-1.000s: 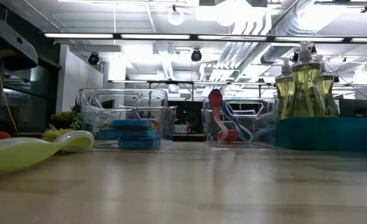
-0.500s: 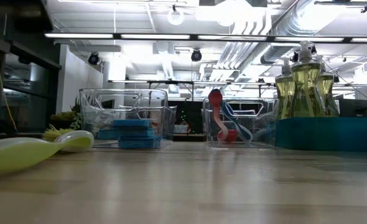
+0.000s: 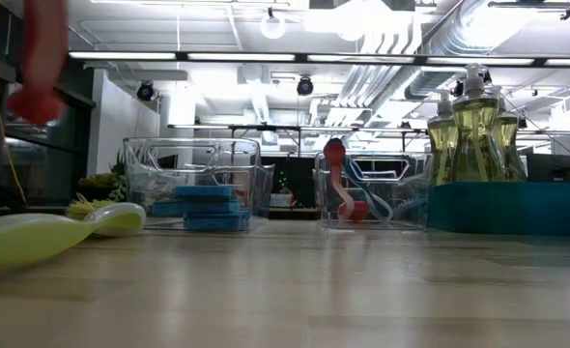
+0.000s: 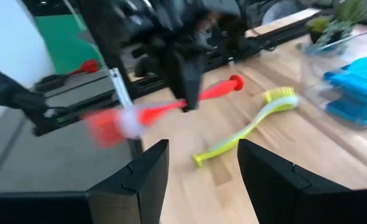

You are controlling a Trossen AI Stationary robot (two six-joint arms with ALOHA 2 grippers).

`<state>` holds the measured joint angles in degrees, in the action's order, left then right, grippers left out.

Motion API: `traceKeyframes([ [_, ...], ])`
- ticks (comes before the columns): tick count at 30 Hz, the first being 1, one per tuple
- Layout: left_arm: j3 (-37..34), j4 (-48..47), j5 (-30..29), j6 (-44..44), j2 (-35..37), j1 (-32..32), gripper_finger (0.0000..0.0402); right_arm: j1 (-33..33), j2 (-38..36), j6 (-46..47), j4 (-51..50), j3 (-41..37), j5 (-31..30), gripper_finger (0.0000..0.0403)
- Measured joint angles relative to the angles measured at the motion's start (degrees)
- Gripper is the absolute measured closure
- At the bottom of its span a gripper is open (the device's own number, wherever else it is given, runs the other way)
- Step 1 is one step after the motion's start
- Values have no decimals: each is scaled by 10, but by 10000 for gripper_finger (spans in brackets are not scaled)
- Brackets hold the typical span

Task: Pick & Place Kitchen Sink Supplies
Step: Put the red dishwashing brush into the right transparent bin

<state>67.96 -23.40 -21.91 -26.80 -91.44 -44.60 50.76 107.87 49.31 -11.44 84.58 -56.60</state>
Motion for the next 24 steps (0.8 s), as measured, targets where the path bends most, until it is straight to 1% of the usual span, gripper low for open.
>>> traceKeyframes([
  [4,12,100,-15,-55,0,5,363,2,27,-13,1,0,-41,217],
  [6,15,149,-3,-76,0,14,363,3,42,-14,-1,0,-53,217],
  [14,15,283,100,-95,0,77,363,16,97,-14,15,0,-147,217],
  [17,15,331,144,-95,0,94,363,18,115,-13,18,0,-161,217],
  [20,15,376,186,-94,0,107,363,12,130,-18,29,-1,-190,217],
  [22,15,395,200,-94,0,115,363,4,134,-29,46,-1,-193,217],
  [24,14,402,201,-94,0,122,363,-4,139,-54,69,-1,-185,217],
])
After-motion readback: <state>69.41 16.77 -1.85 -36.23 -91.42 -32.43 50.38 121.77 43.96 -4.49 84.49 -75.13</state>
